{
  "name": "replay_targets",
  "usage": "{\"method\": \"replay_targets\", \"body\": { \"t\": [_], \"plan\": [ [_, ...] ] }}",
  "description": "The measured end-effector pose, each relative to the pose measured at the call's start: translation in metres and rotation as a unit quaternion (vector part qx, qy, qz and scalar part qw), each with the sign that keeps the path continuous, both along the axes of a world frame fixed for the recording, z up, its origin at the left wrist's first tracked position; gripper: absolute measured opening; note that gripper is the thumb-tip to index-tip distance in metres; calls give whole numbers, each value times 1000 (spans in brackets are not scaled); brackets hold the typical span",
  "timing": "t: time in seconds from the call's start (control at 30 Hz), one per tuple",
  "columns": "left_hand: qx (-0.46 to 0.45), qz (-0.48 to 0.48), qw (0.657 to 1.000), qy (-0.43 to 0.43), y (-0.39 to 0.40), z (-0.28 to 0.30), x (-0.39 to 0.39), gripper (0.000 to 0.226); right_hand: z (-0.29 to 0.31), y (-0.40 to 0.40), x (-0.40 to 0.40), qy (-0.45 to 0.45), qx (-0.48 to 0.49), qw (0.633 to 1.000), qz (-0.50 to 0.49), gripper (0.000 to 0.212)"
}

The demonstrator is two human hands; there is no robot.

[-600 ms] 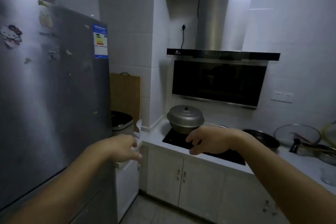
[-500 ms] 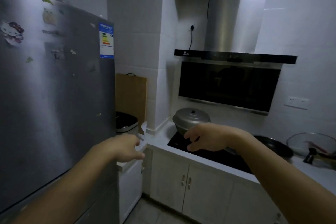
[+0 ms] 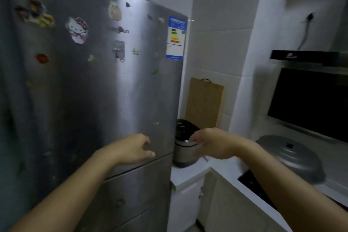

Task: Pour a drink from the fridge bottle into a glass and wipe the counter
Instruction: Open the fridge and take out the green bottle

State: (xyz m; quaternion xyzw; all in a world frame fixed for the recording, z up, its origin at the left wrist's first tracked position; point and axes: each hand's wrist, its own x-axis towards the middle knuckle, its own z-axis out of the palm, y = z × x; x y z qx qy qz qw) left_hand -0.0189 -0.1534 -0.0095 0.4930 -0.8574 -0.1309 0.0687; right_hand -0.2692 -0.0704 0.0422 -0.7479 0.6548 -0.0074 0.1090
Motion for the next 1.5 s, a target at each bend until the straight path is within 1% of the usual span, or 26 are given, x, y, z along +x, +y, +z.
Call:
{"method": "replay_targets", "body": {
  "t": [0.1, 0.23, 0.33, 0.4, 0.43, 0.47, 0.5, 0.53, 0.57, 0.6, 0.8, 0.87, 0.93, 1.0, 1.07, 1.13, 1.2, 1.3, 1.5],
  "plan": [
    [-7, 75, 997, 15, -15, 2, 15, 60, -1, -47, -7, -9, -4, 998, 66, 39],
    [12, 191, 980, 54, -21, 0, 50, 60, -2, -97, -2, -11, 1, 988, 153, 49],
    [49, 274, 948, 154, -21, -5, 87, 62, -3, -121, 14, -1, -17, 981, 195, 58],
    [28, 331, 911, 245, -26, -7, 110, 70, -5, -131, 25, -17, -11, 977, 212, 60],
    [6, 352, 887, 298, -30, -8, 120, 79, -7, -135, 31, -22, -8, 974, 223, 59],
    [-12, 375, 855, 358, -34, -9, 127, 91, -9, -139, 36, -22, -6, 972, 232, 59],
    [-25, 405, 811, 422, -38, -10, 132, 105, -10, -142, 41, -21, -6, 971, 240, 58],
    [-36, 432, 767, 473, -41, -10, 135, 115, -9, -144, 46, -21, -4, 970, 244, 58],
    [-53, 449, 734, 507, -45, -12, 137, 123, -9, -146, 50, -24, -2, 969, 247, 59],
    [-74, 460, 713, 523, -50, -13, 140, 127, -9, -149, 54, -27, 1, 968, 251, 59],
    [-177, 523, 643, 531, -70, -9, 151, 129, -5, -152, 63, -33, -2, 965, 261, 58],
    [-212, 509, 642, 533, -73, -6, 161, 134, -4, -151, 65, -28, -6, 964, 264, 58],
    [-208, 482, 647, 554, -76, -5, 170, 138, -3, -149, 66, -23, -10, 964, 266, 57],
    [-199, 473, 658, 551, -78, -7, 172, 144, -1, -145, 67, -23, -23, 964, 265, 55],
    [-198, 489, 676, 515, -80, -11, 167, 151, 1, -142, 67, -31, -42, 964, 262, 54],
    [-194, 521, 685, 471, -80, -15, 164, 155, 2, -137, 66, -40, -51, 964, 258, 53],
    [-190, 530, 698, 443, -79, -16, 167, 155, 3, -134, 64, -34, -55, 964, 258, 54],
    [-186, 522, 712, 432, -78, -15, 175, 154, 3, -132, 63, -26, -50, 966, 254, 56],
    [-174, 526, 714, 428, -77, -14, 175, 152, -4, -133, 69, -20, -33, 967, 250, 58]
  ]
}}
